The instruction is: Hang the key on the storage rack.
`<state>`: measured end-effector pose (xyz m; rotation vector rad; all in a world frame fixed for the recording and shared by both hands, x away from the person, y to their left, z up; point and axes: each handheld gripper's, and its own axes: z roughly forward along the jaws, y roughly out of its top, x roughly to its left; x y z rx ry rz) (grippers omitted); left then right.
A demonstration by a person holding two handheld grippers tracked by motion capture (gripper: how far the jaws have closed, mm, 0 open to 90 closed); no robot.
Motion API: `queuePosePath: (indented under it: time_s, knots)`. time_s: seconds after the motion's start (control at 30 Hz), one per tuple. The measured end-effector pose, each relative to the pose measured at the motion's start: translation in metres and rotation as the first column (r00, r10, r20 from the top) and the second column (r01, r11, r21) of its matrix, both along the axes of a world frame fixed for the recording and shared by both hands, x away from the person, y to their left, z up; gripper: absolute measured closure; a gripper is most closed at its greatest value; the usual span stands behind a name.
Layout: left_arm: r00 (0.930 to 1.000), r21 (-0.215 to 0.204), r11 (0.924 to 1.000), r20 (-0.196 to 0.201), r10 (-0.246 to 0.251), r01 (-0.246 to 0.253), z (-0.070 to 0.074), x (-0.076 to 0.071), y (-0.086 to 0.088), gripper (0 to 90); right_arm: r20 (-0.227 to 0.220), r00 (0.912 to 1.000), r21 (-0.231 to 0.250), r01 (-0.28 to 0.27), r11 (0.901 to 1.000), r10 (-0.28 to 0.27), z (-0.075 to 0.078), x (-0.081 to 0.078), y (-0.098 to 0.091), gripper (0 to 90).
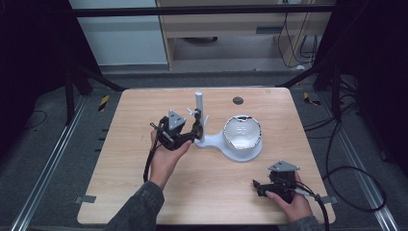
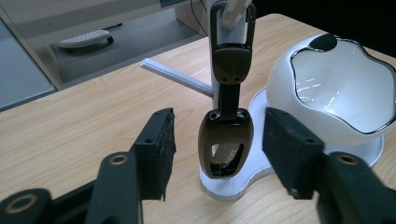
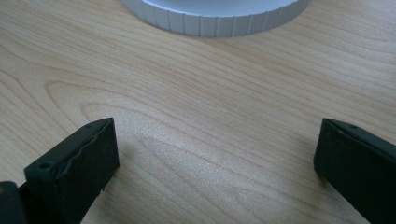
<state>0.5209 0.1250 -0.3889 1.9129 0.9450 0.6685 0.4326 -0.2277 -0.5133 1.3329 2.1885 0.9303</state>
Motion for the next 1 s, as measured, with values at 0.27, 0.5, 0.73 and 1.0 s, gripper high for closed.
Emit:
queuePosePath:
  time_s: [0.27, 0.5, 0.73, 1.0]
  knots:
    - [0.9977, 0.043, 0.9976, -0.044, -0.053, 0.055, -0.005, -0.011, 0.004, 32.3, 0.0, 1.0, 0.001, -0.001, 1.0, 0.001, 0.0, 0.0, 0.0, 0.4]
    - [0.988, 0.128, 0.986, -0.125, -0.09, 0.106, -0.008, -0.021, 0.004, 22.8, 0.0, 1.0, 0.0, 0.0, 1.0, 0.0, 0.0, 0.0, 0.0, 0.4]
    - [0.9855, 0.151, 0.9803, -0.131, -0.108, 0.127, -0.004, -0.033, 0.006, 19.5, 0.0, 1.0, 0.0, 0.0, 1.0, 0.0, 0.0, 0.0, 0.0, 0.4]
    - [0.9885, 0.188, 0.9751, -0.117, -0.096, 0.117, -0.005, -0.047, 0.018, 15.3, -0.002, 1.0, 0.001, 0.002, 1.0, -0.002, 0.0, 0.0, 0.0, 0.4]
